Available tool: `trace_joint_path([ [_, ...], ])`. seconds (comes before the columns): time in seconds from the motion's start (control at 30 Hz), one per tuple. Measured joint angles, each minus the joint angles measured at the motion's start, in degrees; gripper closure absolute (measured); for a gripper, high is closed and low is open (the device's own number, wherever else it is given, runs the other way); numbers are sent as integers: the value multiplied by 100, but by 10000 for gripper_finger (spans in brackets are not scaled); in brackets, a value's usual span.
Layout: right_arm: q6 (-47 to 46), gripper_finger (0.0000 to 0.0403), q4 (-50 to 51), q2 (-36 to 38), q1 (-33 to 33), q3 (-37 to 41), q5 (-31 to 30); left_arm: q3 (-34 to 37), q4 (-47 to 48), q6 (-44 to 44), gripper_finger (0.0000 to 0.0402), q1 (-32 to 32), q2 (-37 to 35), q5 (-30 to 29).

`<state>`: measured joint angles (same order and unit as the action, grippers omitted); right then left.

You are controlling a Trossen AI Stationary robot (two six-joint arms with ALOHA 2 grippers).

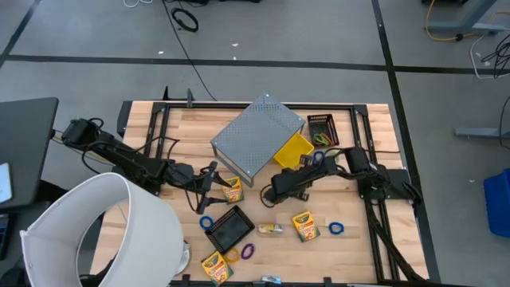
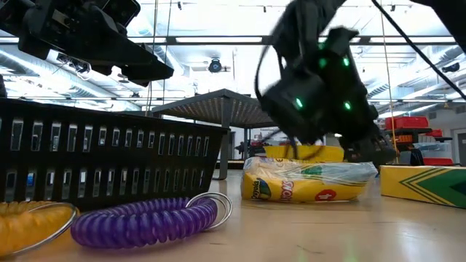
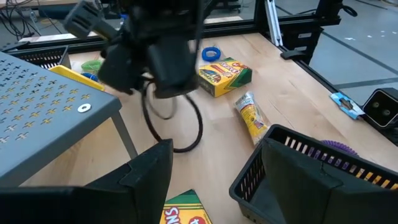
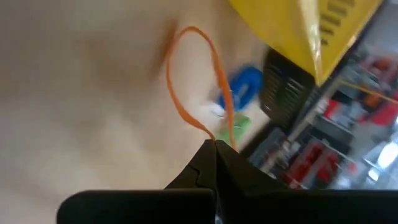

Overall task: Pick & Place Office Desk Supplies
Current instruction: Put the orange rubber band into the top black bin

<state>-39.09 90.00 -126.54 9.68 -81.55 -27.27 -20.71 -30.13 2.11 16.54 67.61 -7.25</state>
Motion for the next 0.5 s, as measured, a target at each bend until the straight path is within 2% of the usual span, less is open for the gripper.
trace_joint_path([
  [0.13,-412,403,-16,283,-192,669,-368,0,0,-1,151,1,0,53],
  [0.3,-959,403,3,1010,-435,1409,-626,0,0,0,151,-1,0,52],
  [0.5,-1305,403,-4,1950,-672,1706,-1029,0,-4,-2,151,-1,0,51],
])
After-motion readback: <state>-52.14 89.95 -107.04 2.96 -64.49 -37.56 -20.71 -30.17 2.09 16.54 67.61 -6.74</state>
